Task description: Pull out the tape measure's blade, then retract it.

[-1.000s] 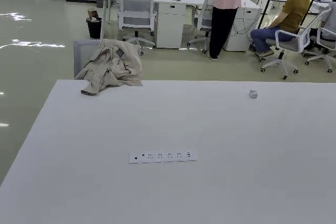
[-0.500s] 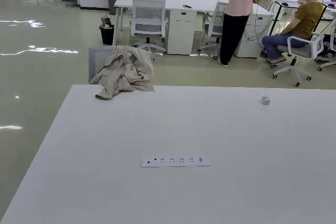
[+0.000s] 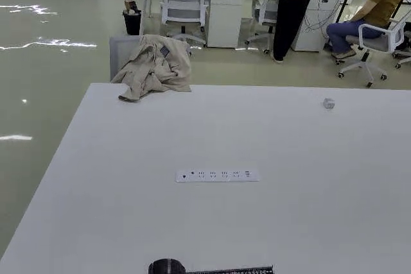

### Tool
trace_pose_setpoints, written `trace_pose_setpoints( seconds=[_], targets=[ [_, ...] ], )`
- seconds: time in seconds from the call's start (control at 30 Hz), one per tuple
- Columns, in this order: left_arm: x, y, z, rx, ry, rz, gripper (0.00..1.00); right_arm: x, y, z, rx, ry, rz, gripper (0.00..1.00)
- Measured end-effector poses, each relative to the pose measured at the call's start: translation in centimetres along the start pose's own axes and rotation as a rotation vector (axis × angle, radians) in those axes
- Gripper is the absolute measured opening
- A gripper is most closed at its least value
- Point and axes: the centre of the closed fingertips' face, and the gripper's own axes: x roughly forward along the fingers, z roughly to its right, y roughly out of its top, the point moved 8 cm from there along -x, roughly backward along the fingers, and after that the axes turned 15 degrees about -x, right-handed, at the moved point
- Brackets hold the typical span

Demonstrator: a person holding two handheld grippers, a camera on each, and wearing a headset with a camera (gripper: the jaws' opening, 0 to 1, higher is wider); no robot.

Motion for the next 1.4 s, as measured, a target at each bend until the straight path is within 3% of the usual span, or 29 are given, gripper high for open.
trace_pose_setpoints(
  seconds=[0.33, 0.7, 1.4],
  targets=[
    [-1.3, -0.1, 0.7, 0.006, 0.013, 0.022, 1.00, -1.1, 0.2, -1.2, 0.007, -0.002, 0.003, 0.75],
    [-2.6, -0.3, 1.1, -0.025, 0.021, 0.037, 1.00, -2.3, 0.9, -1.9, 0.042, -0.026, 0.024, 0.83],
    [-4.9, -1.3, 3.2, -0.057, 0.060, 0.023, 1.00, -4.9, 2.0, -3.7, 0.083, -0.056, 0.037, 0.98]
  ],
)
